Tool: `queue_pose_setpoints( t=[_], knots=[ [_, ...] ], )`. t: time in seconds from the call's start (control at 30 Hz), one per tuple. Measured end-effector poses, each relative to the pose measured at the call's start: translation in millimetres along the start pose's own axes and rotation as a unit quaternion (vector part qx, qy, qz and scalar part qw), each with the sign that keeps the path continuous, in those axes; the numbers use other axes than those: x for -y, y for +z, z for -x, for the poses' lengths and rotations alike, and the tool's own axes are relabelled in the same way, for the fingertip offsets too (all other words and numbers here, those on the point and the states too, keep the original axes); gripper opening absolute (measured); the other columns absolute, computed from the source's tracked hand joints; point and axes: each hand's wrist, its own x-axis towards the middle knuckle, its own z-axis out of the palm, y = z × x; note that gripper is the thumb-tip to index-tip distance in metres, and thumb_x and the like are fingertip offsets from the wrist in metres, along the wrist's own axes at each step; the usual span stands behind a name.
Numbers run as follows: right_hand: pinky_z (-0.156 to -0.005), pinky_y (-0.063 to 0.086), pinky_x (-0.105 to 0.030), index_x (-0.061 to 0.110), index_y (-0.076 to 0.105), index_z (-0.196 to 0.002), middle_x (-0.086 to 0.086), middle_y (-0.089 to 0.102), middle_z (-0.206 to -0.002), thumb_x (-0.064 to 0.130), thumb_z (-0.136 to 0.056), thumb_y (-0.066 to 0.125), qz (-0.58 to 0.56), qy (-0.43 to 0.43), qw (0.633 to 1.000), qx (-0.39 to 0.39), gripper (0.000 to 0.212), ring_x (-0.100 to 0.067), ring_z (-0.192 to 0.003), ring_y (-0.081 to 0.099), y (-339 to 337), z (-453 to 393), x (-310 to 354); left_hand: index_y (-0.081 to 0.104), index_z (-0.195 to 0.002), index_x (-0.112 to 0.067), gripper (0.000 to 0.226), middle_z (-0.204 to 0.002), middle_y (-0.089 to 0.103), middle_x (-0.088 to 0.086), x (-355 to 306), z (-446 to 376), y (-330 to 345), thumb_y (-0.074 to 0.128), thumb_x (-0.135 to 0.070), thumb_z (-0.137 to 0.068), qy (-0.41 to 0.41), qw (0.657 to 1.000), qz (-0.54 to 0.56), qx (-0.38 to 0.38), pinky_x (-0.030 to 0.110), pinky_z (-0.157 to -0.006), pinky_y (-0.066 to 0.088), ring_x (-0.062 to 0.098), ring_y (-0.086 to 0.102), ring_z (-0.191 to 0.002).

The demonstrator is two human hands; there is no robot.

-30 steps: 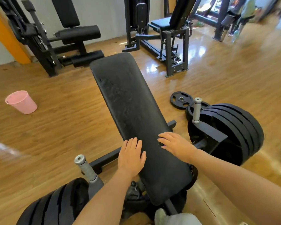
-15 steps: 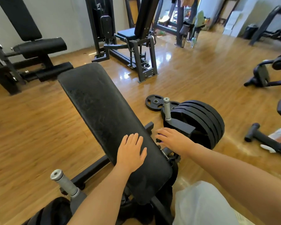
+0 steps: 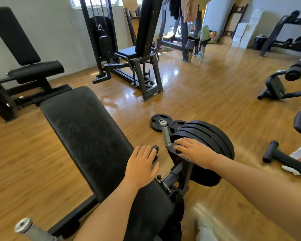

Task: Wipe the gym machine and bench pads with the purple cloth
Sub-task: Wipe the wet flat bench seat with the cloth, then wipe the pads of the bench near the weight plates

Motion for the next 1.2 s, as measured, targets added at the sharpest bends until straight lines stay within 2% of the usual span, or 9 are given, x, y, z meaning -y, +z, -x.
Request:
queue_pose_setpoints(
  t=[0.17, 0.23, 0.3, 0.4, 0.6, 0.77, 0.83, 0.97, 1.2],
  knots=[
    [-0.082, 0.058, -0.035, 0.013, 0.072, -0.110, -0.006, 0.068, -0.119, 0.026, -0.068, 0.091, -0.001, -0.007, 1.000, -0.005, 0.048, -0.027, -0.108, 0.067, 25, 19, -82, 0.064, -0.126, -0.012, 0.051, -0.125, 0.065, 0.007, -36, -72, 28, 0.049, -0.044, -0.090, 0.011, 0.999, 0.002, -0.035, 0.039, -0.104, 0.034, 0.026, 0.061, -0.115],
    [-0.084, 0.058, -0.037, 0.012, 0.071, -0.112, -0.007, 0.067, -0.121, 0.025, -0.074, 0.087, -0.013, -0.009, 1.000, -0.012, 0.043, -0.028, -0.111, 0.066, 34, 32, -117, 0.063, -0.129, -0.012, 0.052, -0.129, 0.063, 0.007, -56, -104, 43, 0.048, -0.045, -0.091, 0.015, 1.000, 0.009, -0.025, 0.040, -0.105, 0.036, 0.026, 0.059, -0.118],
    [-0.085, 0.058, -0.037, 0.012, 0.070, -0.114, -0.008, 0.066, -0.122, 0.026, -0.086, 0.068, -0.012, -0.022, 0.999, -0.020, 0.031, -0.028, -0.112, 0.065, 42, 50, -150, 0.063, -0.131, -0.013, 0.053, -0.132, 0.063, 0.006, -78, -137, 57, 0.045, -0.046, -0.094, 0.022, 1.000, 0.013, -0.008, 0.042, -0.105, 0.044, 0.025, 0.059, -0.121],
    [-0.086, 0.058, -0.035, 0.014, 0.071, -0.114, -0.006, 0.066, -0.124, 0.032, -0.092, 0.039, -0.002, -0.029, 0.999, -0.020, 0.044, -0.026, -0.114, 0.064, 51, 75, -202, 0.063, -0.132, -0.013, 0.054, -0.134, 0.063, 0.006, -115, -190, 75, 0.042, -0.047, -0.095, 0.030, 0.999, 0.020, -0.008, 0.044, -0.105, 0.048, 0.025, 0.060, -0.123],
    [-0.092, 0.055, -0.040, 0.010, 0.066, -0.122, -0.011, 0.062, -0.130, 0.032, -0.097, 0.035, -0.002, -0.013, 1.000, -0.026, 0.046, -0.030, -0.122, 0.056, 66, 128, -291, 0.061, -0.135, -0.013, 0.057, -0.137, 0.061, 0.005, -181, -273, 99, 0.039, -0.050, -0.097, 0.015, 1.000, 0.017, -0.006, 0.043, -0.107, 0.047, 0.023, 0.057, -0.126],
    [-0.090, 0.056, -0.040, 0.005, 0.066, -0.119, -0.014, 0.064, -0.126, 0.035, -0.109, 0.012, -0.027, 0.003, 0.998, -0.057, 0.062, -0.032, -0.116, 0.061, 69, 158, -322, 0.059, -0.137, -0.013, 0.058, -0.138, 0.060, 0.005, -199, -299, 121, 0.039, -0.051, -0.099, 0.035, 0.999, 0.013, -0.004, 0.045, -0.107, 0.046, 0.024, 0.056, -0.128],
    [-0.090, 0.056, -0.040, 0.007, 0.061, -0.123, -0.014, 0.062, -0.128, 0.036, -0.109, 0.015, -0.030, 0.009, 0.999, -0.038, 0.055, -0.032, -0.117, 0.061, 73, 165, -334, 0.061, -0.135, -0.012, 0.057, -0.135, 0.062, 0.006, -202, -310, 125, 0.039, -0.050, -0.098, 0.028, 0.999, 0.011, -0.021, 0.045, -0.105, 0.048, 0.025, 0.058, -0.125],
    [-0.093, 0.054, -0.042, 0.009, 0.059, -0.126, -0.013, 0.059, -0.132, 0.035, -0.101, 0.035, -0.047, 0.038, 0.998, -0.008, 0.043, -0.032, -0.122, 0.057, 75, 173, -345, 0.064, -0.130, -0.010, 0.057, -0.131, 0.064, 0.007, -207, -325, 132, 0.040, -0.050, -0.097, 0.044, 0.998, 0.013, -0.051, 0.045, -0.103, 0.050, 0.026, 0.060, -0.122],
    [-0.094, 0.054, -0.039, 0.010, 0.060, -0.124, -0.012, 0.059, -0.132, 0.035, -0.100, 0.034, -0.027, 0.029, 0.999, 0.014, 0.043, -0.030, -0.124, 0.055, 64, 170, -364, 0.063, -0.132, -0.012, 0.058, -0.134, 0.062, 0.005, -221, -339, 132, 0.038, -0.051, -0.097, 0.032, 0.999, -0.002, -0.039, 0.043, -0.106, 0.045, 0.024, 0.057, -0.124]
  ],
)
